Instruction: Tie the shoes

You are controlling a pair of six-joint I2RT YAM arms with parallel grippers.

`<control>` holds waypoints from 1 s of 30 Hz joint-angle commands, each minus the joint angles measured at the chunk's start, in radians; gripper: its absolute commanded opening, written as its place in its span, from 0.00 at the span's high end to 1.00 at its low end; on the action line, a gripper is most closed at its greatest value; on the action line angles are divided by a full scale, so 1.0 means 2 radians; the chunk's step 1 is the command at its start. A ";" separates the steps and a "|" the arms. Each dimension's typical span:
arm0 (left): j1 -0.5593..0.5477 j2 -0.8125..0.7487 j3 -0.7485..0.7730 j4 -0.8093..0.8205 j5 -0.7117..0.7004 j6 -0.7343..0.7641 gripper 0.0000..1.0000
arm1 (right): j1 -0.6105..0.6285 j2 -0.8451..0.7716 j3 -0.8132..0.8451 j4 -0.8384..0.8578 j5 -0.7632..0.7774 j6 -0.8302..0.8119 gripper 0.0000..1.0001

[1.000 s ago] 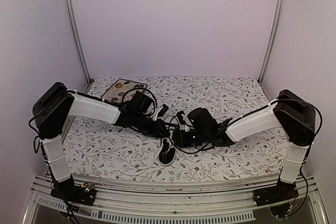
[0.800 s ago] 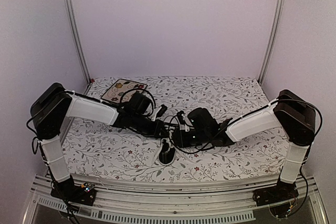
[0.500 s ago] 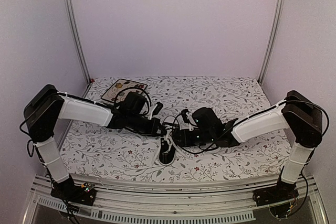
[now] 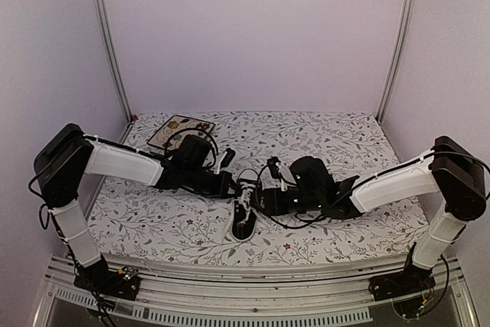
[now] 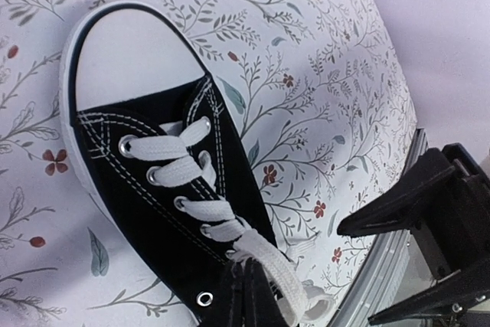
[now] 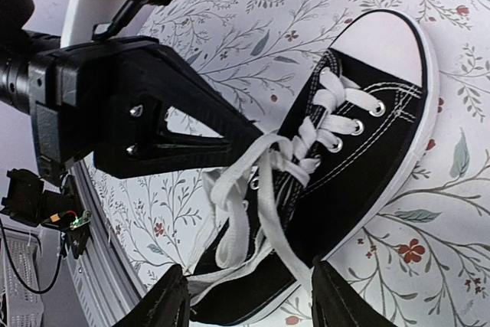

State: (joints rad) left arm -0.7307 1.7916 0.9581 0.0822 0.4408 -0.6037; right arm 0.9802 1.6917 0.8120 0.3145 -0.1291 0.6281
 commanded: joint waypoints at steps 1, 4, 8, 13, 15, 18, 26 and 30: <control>0.008 -0.010 -0.010 0.016 0.001 -0.005 1.00 | 0.012 0.015 0.016 0.024 -0.023 -0.004 0.45; 0.008 -0.010 -0.009 0.018 0.002 -0.006 1.00 | 0.012 0.035 0.030 0.022 -0.027 -0.002 0.47; 0.007 -0.009 -0.010 0.018 0.003 -0.005 1.00 | 0.013 0.058 0.046 0.019 -0.029 0.000 0.52; 0.009 -0.010 -0.012 0.015 0.004 -0.002 1.00 | 0.013 0.072 0.069 0.004 -0.014 -0.004 0.70; 0.012 -0.011 -0.013 0.013 0.005 0.001 1.00 | 0.013 0.073 0.077 -0.013 -0.002 -0.009 0.85; 0.017 -0.011 -0.012 0.006 0.010 0.009 1.00 | 0.006 0.073 0.088 -0.044 0.015 -0.014 0.97; 0.031 -0.005 -0.008 -0.009 0.029 0.024 1.00 | -0.029 0.060 0.071 -0.061 0.016 -0.018 0.98; 0.032 -0.003 -0.007 -0.010 0.031 0.025 1.00 | -0.038 0.063 0.067 -0.062 0.013 -0.017 0.97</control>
State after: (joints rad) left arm -0.6907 1.7920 0.9489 0.0868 0.4984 -0.5770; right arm 0.9215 1.8236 0.9615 0.2241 -0.1192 0.6052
